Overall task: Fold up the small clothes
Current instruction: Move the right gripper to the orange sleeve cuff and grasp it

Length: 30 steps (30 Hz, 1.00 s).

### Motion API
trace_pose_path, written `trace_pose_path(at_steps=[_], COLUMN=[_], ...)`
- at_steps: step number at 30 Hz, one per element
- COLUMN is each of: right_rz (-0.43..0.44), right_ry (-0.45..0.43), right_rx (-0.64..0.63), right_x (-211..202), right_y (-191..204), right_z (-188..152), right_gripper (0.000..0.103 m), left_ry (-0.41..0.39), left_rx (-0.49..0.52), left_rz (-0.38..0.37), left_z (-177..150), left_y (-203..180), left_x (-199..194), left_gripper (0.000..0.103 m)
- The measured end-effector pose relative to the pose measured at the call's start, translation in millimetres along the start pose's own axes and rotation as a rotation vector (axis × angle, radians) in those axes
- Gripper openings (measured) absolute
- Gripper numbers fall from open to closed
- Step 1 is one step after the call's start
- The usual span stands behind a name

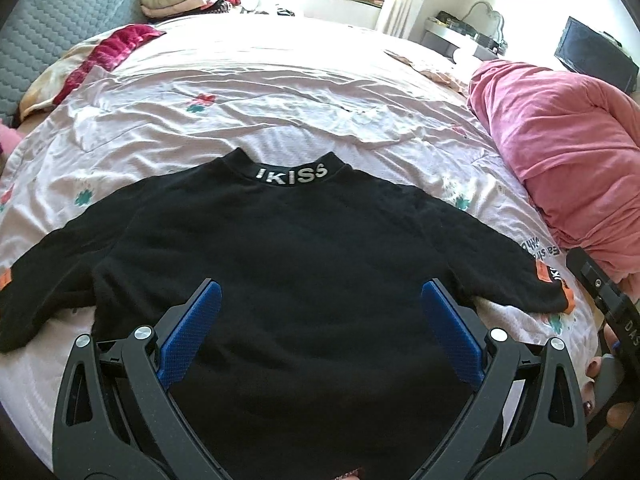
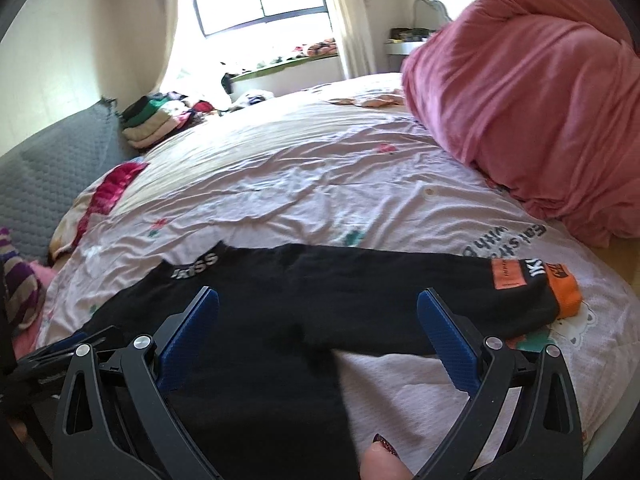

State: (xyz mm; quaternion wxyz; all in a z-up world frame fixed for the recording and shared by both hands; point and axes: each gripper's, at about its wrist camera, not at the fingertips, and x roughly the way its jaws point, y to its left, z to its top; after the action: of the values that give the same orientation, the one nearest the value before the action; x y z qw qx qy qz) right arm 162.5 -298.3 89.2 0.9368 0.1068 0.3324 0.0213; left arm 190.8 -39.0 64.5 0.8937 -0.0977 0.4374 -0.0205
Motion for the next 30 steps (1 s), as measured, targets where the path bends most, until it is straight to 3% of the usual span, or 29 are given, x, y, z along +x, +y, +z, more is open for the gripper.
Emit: trace_pose_path(at_steps=[16, 30], right_rz=[-0.19, -0.321], right_ry=[0.023, 0.046], right_rx=[0.157, 0.4], right_x=[32, 41], right_y=[-89, -157], right_z=[-15, -40], right_gripper=[0.099, 0.099], left_ry=[0.061, 0.12], left_rx=[0.003, -0.007], left_rz=[-0.007, -0.002], left_z=[3, -6], left_y=[-15, -21], left_x=[52, 92], left_gripper=[0.094, 0.094])
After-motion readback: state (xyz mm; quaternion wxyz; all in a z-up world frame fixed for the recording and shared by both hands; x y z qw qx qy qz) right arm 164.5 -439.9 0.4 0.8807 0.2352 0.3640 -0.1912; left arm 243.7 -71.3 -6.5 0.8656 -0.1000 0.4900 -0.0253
